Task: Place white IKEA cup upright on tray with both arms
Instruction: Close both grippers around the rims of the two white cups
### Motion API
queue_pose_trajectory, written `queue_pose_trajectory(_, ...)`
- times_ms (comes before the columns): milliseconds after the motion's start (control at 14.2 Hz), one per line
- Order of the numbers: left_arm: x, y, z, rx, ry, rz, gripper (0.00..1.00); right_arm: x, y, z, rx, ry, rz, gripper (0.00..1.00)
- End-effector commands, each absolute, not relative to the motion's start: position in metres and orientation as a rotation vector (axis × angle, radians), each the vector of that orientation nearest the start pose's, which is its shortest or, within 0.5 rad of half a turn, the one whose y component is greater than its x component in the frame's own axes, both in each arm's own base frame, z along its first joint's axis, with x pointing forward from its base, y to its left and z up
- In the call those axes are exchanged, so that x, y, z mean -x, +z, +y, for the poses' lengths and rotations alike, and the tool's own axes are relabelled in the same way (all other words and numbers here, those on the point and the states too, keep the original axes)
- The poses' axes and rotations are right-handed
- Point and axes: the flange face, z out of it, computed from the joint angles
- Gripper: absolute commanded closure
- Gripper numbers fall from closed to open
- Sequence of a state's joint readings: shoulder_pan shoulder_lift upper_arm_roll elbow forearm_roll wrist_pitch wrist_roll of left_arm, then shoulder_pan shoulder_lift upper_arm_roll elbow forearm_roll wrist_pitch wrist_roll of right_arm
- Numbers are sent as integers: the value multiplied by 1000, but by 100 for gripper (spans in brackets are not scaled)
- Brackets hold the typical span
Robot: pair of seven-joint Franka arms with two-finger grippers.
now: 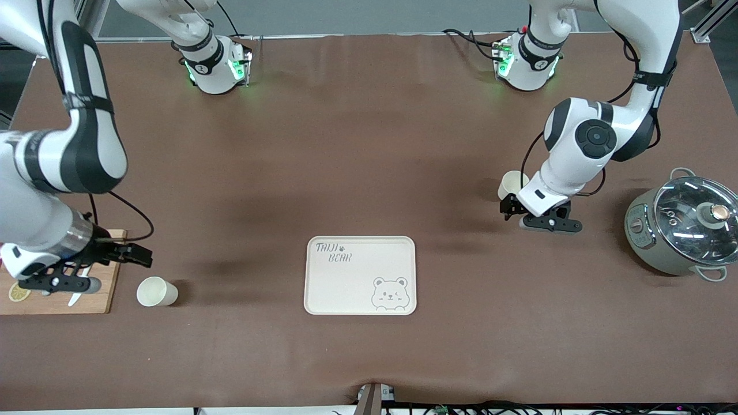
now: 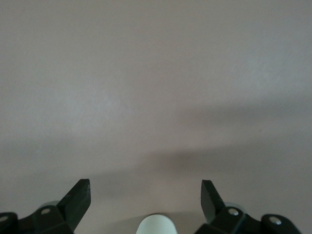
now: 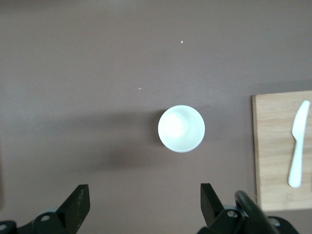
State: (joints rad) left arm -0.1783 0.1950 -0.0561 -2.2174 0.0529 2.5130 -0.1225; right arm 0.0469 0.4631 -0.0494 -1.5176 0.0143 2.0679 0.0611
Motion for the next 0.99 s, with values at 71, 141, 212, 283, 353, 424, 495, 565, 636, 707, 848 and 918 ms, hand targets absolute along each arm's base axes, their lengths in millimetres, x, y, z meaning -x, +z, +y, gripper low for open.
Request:
queue_pose_trajectory(71,-509,296,-118,3131,-202,258,0,-717,339,4,3152,-159,102,0)
queue_pose_trajectory(141,-505,291,-117,3132,-206,258,0,-719,324,4,3154,-152,99,0)
queue_pose_trajectory(212,-499,286,-116,3134,-216,257,0,-720,308,2,3157,-142,74,0)
queue_pose_trajectory(283,-493,281,-114,3134,-237,260,0,-722,297,-1,3158,-144,46,0)
queue_pose_trajectory(353,-486,275,-113,3135,-254,261,0,-723,287,-2,3161,-149,32,0)
queue_pose_trajectory(424,-478,268,-111,3136,-263,262,0,-724,278,-3,3161,-154,24,0)
queue_pose_trajectory(495,-472,266,-110,3136,-278,263,0,-725,267,-4,3162,-168,16,0)
queue_pose_trajectory(565,-468,265,-109,3135,-278,263,0,-727,257,-4,3162,-185,5,0)
queue_pose_trajectory(636,-465,268,-109,3134,-285,265,0,-727,251,-4,3163,-190,-17,0)
queue_pose_trajectory(707,-462,268,-108,3133,-283,266,0,-727,248,-4,3164,-187,-46,0)
queue_pose_trajectory(848,-455,273,-106,3129,-290,280,0,-727,245,-4,3166,-179,-106,20)
queue_pose_trajectory(918,-451,276,-104,3124,-298,301,0,-727,245,-5,3168,-179,-150,36)
